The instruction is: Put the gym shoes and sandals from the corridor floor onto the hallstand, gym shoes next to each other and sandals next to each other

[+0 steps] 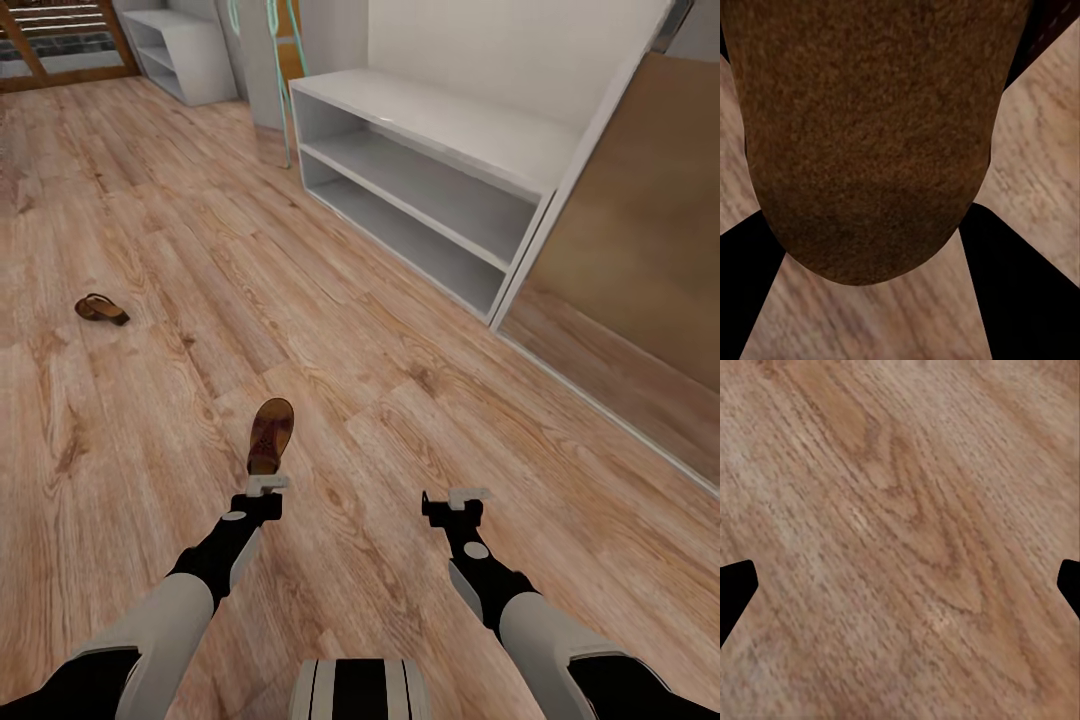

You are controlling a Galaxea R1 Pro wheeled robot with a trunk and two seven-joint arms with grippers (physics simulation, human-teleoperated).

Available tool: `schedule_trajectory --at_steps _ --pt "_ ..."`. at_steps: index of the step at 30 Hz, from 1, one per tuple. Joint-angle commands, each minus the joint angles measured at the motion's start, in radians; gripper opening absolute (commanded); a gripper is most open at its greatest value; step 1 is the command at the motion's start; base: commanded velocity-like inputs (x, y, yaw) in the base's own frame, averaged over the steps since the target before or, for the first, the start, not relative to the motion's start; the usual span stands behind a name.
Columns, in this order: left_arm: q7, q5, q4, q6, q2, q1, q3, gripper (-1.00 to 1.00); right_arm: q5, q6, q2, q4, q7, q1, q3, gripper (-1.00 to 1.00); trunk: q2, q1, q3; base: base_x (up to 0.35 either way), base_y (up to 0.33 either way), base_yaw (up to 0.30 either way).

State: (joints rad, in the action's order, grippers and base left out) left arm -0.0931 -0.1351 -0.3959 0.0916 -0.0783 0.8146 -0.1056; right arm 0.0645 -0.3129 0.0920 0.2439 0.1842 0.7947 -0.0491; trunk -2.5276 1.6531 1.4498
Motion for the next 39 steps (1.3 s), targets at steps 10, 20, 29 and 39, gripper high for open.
schedule_trajectory --at_steps 10,20,29,39 --pt "0.001 0.0 0.001 0.0 0.0 0.0 0.0 -1.0 0.0 0.0 0.001 0.0 0.0 0.0 0.0 1.0 0.0 0.0 -0.017 0.0 0.0 0.0" --pt "0.001 0.0 0.002 0.0 0.0 0.0 0.0 -1.0 0.0 0.0 0.0 0.0 0.0 0.0 0.0 1.0 0.0 0.0 -0.033 0.0 0.0 0.0" --pt "0.001 0.0 0.002 0.0 0.0 0.0 0.0 -1.0 0.001 -0.001 0.001 -0.028 0.0 0.0 0.0 1.0 0.0 0.0 -0.048 0.0 0.0 0.0" --pt "0.001 0.0 0.021 0.0 0.0 0.0 0.0 -1.0 0.001 -0.002 0.002 -0.049 0.0 0.0 0.0 1.0 0.0 0.0 -0.065 0.0 0.0 0.0"
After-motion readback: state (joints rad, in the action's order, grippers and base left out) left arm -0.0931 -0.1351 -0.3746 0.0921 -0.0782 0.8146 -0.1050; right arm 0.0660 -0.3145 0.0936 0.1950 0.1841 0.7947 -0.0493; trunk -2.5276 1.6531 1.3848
